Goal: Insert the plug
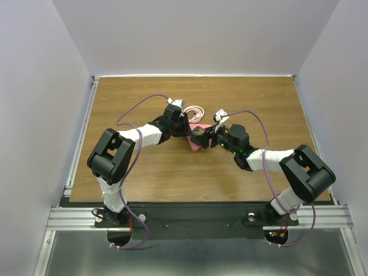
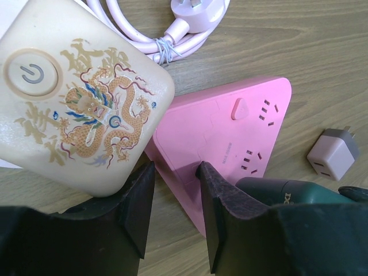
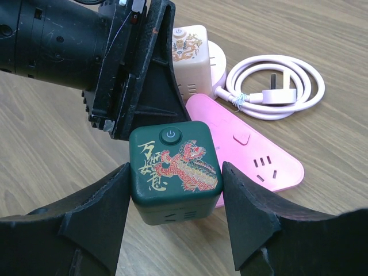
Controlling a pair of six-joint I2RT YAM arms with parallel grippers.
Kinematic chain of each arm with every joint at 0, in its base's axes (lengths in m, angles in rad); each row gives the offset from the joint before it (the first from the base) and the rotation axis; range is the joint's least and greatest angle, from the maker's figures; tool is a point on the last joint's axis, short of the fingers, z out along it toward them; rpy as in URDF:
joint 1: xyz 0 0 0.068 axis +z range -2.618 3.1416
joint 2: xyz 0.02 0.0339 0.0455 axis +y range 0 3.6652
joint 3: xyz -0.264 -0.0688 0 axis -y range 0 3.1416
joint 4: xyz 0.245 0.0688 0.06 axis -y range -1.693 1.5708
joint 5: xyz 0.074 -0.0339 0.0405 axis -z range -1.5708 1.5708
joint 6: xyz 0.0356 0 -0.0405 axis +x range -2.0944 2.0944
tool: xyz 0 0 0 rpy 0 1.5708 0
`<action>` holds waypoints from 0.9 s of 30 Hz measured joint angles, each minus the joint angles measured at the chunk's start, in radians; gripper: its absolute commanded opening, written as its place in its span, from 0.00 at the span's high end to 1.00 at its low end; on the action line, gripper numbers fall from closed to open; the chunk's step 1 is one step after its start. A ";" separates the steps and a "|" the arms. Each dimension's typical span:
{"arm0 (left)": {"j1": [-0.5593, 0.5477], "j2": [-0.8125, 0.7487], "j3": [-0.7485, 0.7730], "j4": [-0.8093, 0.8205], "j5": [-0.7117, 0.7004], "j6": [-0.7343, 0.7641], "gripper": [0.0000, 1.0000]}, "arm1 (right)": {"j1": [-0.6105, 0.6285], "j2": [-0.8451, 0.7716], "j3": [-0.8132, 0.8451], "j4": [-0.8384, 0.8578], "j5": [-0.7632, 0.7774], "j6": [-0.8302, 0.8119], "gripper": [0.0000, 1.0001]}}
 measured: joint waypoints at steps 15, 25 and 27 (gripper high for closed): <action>0.006 0.000 0.000 0.000 0.027 0.007 0.54 | 0.034 0.000 -0.042 0.081 0.054 0.000 0.99; 0.020 0.002 0.000 0.000 0.055 0.011 0.55 | 0.035 -0.024 -0.068 0.080 0.068 0.001 1.00; 0.021 0.002 0.000 0.000 0.057 0.011 0.55 | 0.035 -0.042 -0.078 0.077 0.073 0.001 1.00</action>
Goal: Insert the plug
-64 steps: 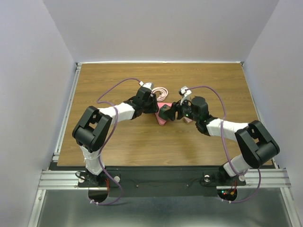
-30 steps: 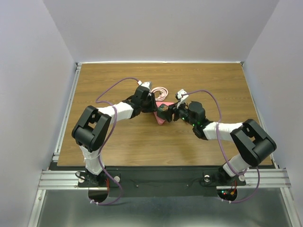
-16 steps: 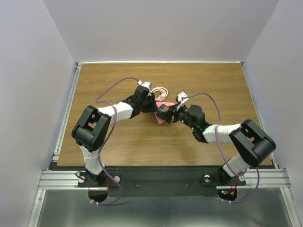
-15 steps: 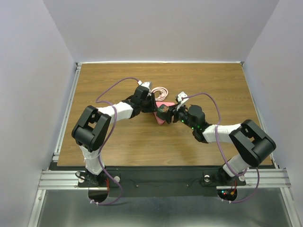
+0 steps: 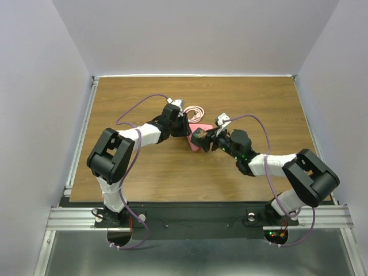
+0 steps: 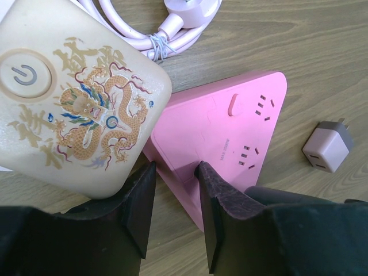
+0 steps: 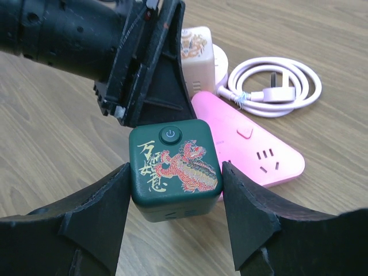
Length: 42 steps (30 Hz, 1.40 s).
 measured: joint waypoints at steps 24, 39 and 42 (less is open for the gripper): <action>0.006 0.003 0.000 0.001 0.029 0.012 0.56 | 0.000 0.027 0.015 0.012 0.026 -0.022 0.99; 0.011 0.004 0.000 0.002 0.037 0.013 0.56 | 0.000 0.056 0.031 0.026 0.031 -0.029 1.00; 0.011 0.004 0.000 0.001 0.040 0.015 0.56 | 0.000 0.061 0.037 0.026 0.026 -0.029 0.99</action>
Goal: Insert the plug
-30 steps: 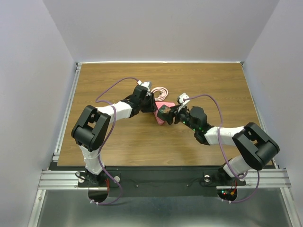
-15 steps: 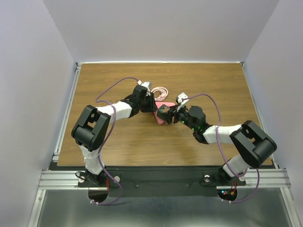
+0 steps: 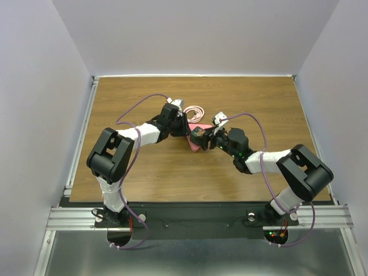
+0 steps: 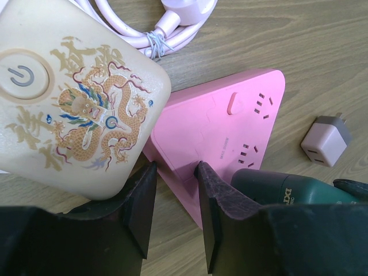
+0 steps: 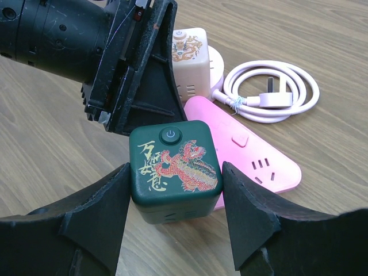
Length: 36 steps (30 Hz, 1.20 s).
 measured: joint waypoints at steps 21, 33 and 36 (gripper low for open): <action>0.001 0.000 0.000 0.000 0.004 0.009 0.57 | 0.000 0.005 -0.064 0.070 -0.009 -0.001 1.00; 0.009 0.001 0.000 0.002 0.022 0.014 0.61 | 0.054 0.039 -0.038 0.079 0.034 -0.058 1.00; 0.014 0.002 0.000 0.004 0.031 0.015 0.64 | 0.068 0.045 -0.039 0.089 0.056 -0.056 1.00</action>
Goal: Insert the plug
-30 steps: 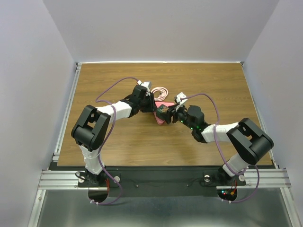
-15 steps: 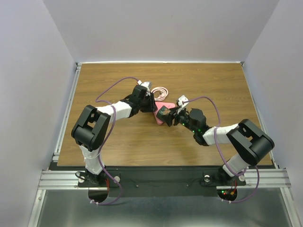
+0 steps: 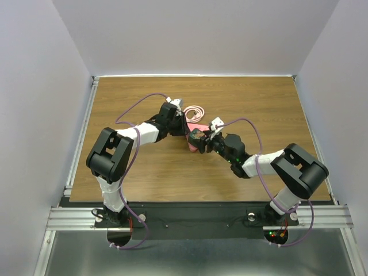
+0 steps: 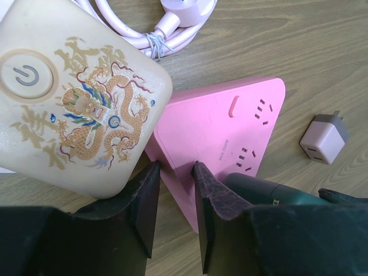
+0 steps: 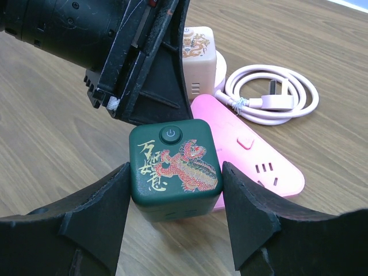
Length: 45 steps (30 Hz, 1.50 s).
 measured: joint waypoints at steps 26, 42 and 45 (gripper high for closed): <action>0.032 0.023 0.028 -0.005 0.059 0.016 0.65 | 0.111 0.093 -0.008 0.121 0.247 0.053 0.99; 0.074 0.065 0.114 -0.032 0.068 0.045 0.65 | 0.193 0.146 0.018 0.039 0.362 0.149 1.00; 0.079 0.065 0.120 -0.014 0.075 0.045 0.66 | 0.194 0.164 0.045 0.008 0.373 0.156 1.00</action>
